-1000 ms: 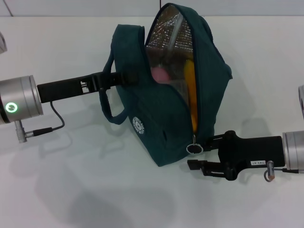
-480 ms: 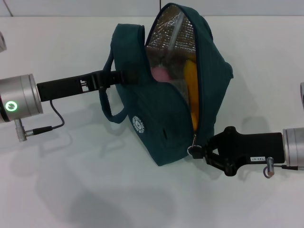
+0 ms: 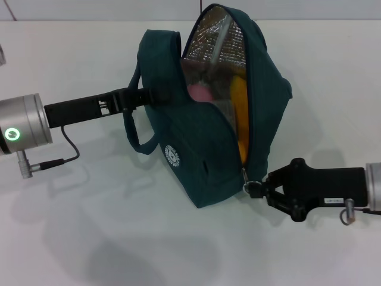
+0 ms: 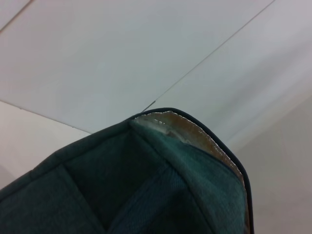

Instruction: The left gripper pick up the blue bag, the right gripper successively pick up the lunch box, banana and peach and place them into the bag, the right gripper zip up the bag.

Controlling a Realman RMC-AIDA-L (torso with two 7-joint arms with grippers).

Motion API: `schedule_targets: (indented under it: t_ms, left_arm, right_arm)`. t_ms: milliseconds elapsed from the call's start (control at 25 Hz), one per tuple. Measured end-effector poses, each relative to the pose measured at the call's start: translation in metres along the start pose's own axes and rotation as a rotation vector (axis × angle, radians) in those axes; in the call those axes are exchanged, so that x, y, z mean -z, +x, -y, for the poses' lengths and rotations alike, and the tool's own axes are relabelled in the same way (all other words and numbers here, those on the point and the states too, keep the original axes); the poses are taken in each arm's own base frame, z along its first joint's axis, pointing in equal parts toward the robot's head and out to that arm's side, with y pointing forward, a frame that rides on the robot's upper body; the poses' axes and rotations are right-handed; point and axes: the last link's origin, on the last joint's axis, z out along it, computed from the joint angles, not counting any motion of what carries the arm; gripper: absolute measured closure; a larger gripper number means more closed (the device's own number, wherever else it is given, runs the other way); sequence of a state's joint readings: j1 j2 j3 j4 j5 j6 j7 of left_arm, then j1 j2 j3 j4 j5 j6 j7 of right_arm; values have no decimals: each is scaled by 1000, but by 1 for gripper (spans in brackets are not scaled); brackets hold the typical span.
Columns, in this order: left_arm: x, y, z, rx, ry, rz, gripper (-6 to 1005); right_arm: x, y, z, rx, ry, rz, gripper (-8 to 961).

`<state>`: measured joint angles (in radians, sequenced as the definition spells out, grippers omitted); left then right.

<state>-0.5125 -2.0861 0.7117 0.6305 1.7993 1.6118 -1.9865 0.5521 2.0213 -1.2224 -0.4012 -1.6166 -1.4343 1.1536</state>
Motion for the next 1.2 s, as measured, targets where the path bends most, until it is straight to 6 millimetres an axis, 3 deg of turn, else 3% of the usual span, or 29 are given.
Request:
schedule_targets:
  t_ms: [720,1200]
  left_arm:
    - [2,-6,2,23,1,-3,947]
    - [2,-5,2,15,0,-3,946]
  right_arm:
    - [32,-10,-14,68,-5,91,937]
    - [38,-22,-12,87,1,162,933]
